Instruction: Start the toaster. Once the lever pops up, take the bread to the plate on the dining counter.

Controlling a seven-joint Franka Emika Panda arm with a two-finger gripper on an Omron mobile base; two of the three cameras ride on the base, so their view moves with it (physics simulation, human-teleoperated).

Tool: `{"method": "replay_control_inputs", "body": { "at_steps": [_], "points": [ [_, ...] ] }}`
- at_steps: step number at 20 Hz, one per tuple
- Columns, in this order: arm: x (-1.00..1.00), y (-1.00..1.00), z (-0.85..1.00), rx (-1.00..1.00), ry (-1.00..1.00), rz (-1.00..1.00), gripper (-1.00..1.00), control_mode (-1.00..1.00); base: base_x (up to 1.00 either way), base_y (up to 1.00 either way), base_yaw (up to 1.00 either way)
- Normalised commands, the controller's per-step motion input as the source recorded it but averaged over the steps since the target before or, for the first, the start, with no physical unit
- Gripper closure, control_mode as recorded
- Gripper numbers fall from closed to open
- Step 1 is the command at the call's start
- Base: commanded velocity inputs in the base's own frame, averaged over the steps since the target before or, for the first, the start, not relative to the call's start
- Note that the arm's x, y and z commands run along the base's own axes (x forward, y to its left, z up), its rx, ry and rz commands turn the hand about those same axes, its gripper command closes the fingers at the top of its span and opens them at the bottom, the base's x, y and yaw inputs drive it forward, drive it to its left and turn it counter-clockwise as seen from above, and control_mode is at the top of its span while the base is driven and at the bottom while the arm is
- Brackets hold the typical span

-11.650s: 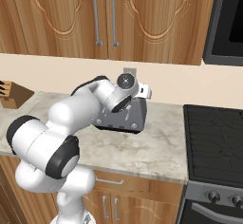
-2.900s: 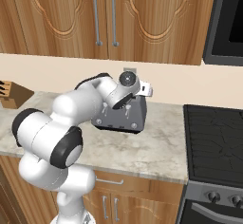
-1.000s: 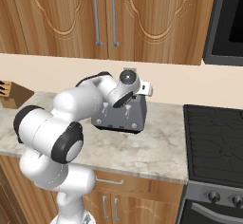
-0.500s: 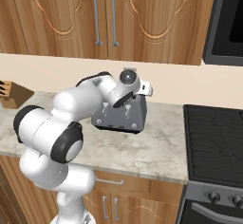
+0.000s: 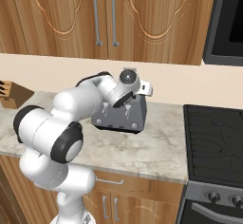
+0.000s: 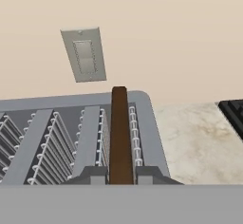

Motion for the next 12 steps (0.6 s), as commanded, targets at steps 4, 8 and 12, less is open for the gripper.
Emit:
{"method": "replay_control_inputs", "body": {
  "at_steps": [4,8,12],
  "points": [
    [0.0,0.0,0.0,0.0,0.0,0.0,1.0,-1.0,0.0,0.0,0.0],
    [0.0,0.0,0.0,0.0,0.0,0.0,1.0,-1.0,0.0,0.0,0.0],
    [0.0,0.0,0.0,0.0,0.0,0.0,1.0,-1.0,0.0,0.0,0.0]
  ]
}}
